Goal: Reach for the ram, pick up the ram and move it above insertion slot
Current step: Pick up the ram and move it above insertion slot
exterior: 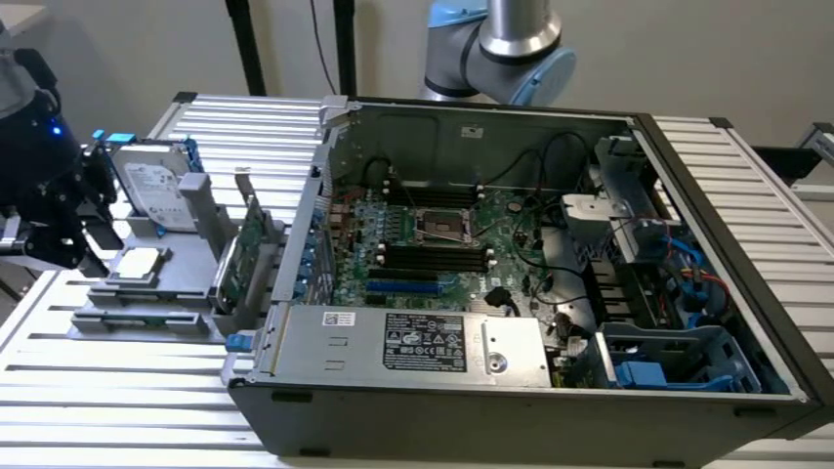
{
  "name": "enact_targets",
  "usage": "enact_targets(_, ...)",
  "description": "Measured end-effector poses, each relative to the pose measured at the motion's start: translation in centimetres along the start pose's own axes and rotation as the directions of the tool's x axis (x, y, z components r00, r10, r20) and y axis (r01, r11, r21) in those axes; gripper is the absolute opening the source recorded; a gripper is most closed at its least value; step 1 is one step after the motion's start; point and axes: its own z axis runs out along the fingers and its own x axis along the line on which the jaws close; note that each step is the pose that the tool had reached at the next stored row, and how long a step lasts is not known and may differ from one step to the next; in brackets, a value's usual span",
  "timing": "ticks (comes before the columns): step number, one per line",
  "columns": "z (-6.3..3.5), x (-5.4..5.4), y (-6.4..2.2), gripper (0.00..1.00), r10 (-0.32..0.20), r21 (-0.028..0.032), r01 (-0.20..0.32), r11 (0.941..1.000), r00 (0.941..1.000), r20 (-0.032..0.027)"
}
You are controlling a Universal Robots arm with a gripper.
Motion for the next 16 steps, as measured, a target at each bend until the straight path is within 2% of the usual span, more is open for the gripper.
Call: enact_targets(16, 2.91, 0.5, 0.03, 0.42, 0.015, 0.0001, -0.015, 0.9999, 0.9999, -0.0001)
